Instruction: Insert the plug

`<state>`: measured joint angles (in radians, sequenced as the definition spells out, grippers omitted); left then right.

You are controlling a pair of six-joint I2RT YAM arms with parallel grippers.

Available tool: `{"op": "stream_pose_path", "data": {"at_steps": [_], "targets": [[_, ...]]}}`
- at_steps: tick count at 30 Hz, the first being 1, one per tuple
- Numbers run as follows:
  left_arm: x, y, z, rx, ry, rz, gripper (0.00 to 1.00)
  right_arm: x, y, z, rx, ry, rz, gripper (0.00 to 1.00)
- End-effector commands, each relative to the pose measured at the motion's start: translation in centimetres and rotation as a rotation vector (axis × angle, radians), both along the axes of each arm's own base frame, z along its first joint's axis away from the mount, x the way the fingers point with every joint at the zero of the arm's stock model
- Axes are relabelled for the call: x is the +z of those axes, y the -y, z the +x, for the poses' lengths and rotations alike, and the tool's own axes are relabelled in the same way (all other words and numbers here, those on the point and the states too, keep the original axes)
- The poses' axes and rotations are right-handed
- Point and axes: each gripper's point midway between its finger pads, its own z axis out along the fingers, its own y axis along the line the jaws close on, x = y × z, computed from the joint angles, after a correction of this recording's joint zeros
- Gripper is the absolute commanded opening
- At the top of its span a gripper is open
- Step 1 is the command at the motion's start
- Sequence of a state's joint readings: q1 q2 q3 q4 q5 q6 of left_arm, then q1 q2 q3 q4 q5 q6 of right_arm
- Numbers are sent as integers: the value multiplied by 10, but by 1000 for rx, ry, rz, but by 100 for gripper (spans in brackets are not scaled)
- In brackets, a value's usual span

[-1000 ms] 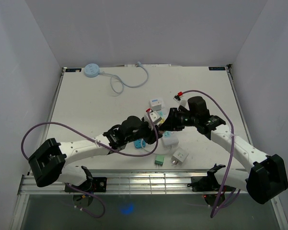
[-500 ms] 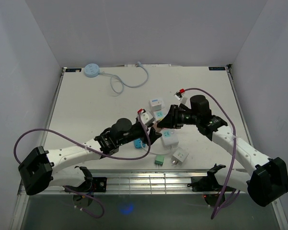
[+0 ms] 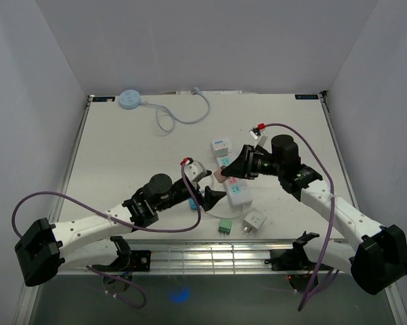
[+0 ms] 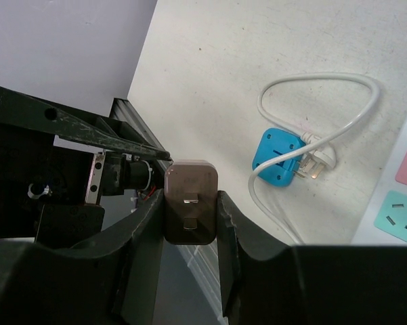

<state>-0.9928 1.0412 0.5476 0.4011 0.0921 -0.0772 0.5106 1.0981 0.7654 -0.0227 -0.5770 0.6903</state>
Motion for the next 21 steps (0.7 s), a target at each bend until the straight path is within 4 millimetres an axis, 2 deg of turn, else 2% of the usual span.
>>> {"op": "stream_pose_path", "data": {"at_steps": [1,3,4,5,7,8,14,16,18,20,21], "targets": [[15,-1,-5,-23,70,-40,98,20,-2,3,-18,47,72,8],[13,-6,-7,-23,99,-51,98,25,-2,2,-21,52,90,8],[23,-6,-8,-24,137,-92,98,25,-2,0,-21,38,102,8],[17,-10,-10,-22,150,-95,98,31,-3,-1,-20,51,118,8],[26,-15,-8,-4,210,-135,98,35,-2,-2,-22,50,132,8],[23,-17,-7,7,220,-131,98,37,-2,-3,-24,48,139,8],[41,-26,22,180,207,-191,98,57,0,-9,-24,58,207,8],[48,-24,25,188,216,-205,98,68,-2,-12,-10,56,254,8],[57,-19,16,133,236,-226,98,78,-4,-14,-3,52,294,8],[76,-23,8,106,309,-284,98,85,-5,-16,8,49,323,8],[83,-27,10,134,308,-322,98,91,-4,-18,13,54,341,8]]}}
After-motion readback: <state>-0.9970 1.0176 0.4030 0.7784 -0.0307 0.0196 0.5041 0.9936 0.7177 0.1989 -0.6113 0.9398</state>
